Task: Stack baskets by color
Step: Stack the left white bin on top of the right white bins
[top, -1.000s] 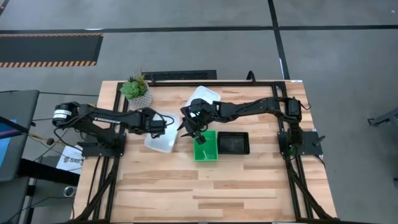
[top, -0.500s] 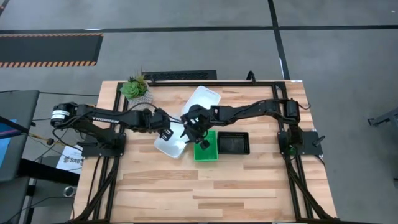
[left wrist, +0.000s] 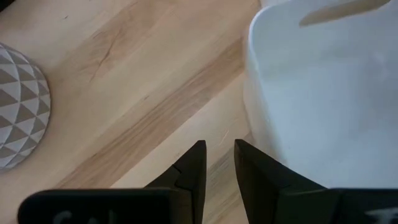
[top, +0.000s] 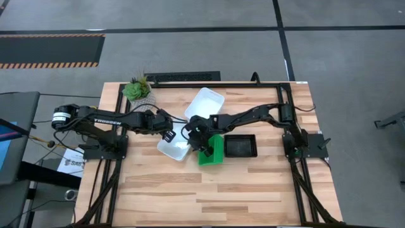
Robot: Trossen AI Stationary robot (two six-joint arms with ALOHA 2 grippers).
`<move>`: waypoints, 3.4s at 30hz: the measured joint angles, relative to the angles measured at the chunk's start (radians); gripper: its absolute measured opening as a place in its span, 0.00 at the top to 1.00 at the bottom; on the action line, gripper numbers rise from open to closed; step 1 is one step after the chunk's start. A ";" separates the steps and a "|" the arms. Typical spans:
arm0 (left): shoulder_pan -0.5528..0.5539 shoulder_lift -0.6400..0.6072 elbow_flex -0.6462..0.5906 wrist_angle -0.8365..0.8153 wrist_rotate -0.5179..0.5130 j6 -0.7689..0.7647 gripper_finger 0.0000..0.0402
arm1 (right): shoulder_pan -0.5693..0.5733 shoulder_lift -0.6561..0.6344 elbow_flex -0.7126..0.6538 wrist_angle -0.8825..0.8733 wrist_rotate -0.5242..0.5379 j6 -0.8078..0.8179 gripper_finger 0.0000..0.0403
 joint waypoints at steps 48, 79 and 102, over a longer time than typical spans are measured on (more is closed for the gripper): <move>-0.192 -0.477 0.422 -0.299 -0.208 0.003 0.82 | -0.152 -0.269 0.270 -0.421 0.294 -0.291 1.00; -0.203 -0.464 0.386 -0.302 -0.277 0.029 0.82 | -0.355 -0.430 -0.079 -0.571 0.119 -0.492 1.00; -0.203 -0.464 0.386 -0.330 -0.298 0.038 0.82 | -0.367 -0.430 -0.079 -0.598 -0.022 -0.657 0.99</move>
